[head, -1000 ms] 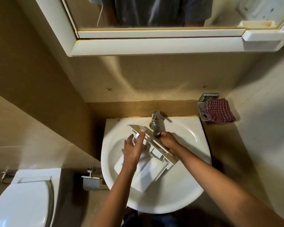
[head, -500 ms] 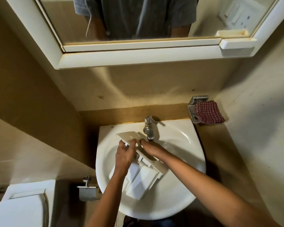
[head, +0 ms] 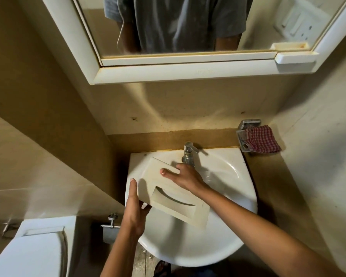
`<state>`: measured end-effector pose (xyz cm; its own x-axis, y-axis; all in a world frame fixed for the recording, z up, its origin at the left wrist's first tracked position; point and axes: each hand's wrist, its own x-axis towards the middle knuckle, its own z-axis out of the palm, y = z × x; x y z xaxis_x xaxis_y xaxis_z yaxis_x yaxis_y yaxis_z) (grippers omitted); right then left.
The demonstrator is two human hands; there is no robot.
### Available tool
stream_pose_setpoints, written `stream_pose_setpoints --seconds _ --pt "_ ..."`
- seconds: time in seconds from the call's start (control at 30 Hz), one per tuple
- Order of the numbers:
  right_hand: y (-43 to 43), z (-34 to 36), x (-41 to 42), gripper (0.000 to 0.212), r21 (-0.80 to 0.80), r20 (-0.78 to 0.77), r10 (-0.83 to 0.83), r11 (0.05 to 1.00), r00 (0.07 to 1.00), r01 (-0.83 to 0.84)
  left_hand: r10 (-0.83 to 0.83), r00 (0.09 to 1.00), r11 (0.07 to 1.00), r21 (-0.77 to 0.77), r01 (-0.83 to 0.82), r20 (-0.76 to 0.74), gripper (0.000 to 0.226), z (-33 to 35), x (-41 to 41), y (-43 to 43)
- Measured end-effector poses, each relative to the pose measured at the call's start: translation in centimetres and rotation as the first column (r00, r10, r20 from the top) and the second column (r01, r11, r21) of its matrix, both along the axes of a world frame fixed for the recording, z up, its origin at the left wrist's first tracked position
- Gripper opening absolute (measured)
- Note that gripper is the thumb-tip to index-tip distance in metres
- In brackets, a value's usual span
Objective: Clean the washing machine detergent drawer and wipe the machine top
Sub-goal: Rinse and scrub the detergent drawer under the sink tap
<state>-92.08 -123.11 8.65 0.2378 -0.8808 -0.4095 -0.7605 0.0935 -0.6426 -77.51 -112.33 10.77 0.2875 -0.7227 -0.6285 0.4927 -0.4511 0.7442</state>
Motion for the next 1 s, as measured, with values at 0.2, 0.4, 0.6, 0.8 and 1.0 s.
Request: stream_pose_setpoints --seconds 0.2,0.4,0.6,0.8,1.0 --pt "-0.8 0.9 0.0 0.069 -0.081 0.116 0.096 0.993 0.989 -0.087 0.22 0.921 0.974 0.118 -0.191 -0.323 0.075 -0.2 1.4 2.2" --pt "-1.5 2.6 0.4 0.062 -0.147 0.262 0.338 0.94 0.904 -0.308 0.072 0.832 0.973 0.221 0.062 -0.55 0.081 -0.3 1.9 2.7" --pt "-0.2 2.4 0.4 0.06 -0.279 0.396 0.483 0.874 0.781 -0.399 0.257 0.82 0.917 0.396 -0.04 -0.512 0.087 -0.4 1.2 1.3" --pt "1.0 -1.7 -0.8 0.05 -0.428 0.397 0.516 0.836 0.759 -0.344 0.29 0.889 0.913 0.381 -0.145 -0.355 0.041 -1.6 -0.5 0.6" --pt "2.3 -5.3 -1.8 0.031 -0.464 0.457 0.262 0.885 0.85 -0.023 0.369 0.911 0.878 0.39 -0.277 -0.184 0.022 -3.4 -4.1 1.4"
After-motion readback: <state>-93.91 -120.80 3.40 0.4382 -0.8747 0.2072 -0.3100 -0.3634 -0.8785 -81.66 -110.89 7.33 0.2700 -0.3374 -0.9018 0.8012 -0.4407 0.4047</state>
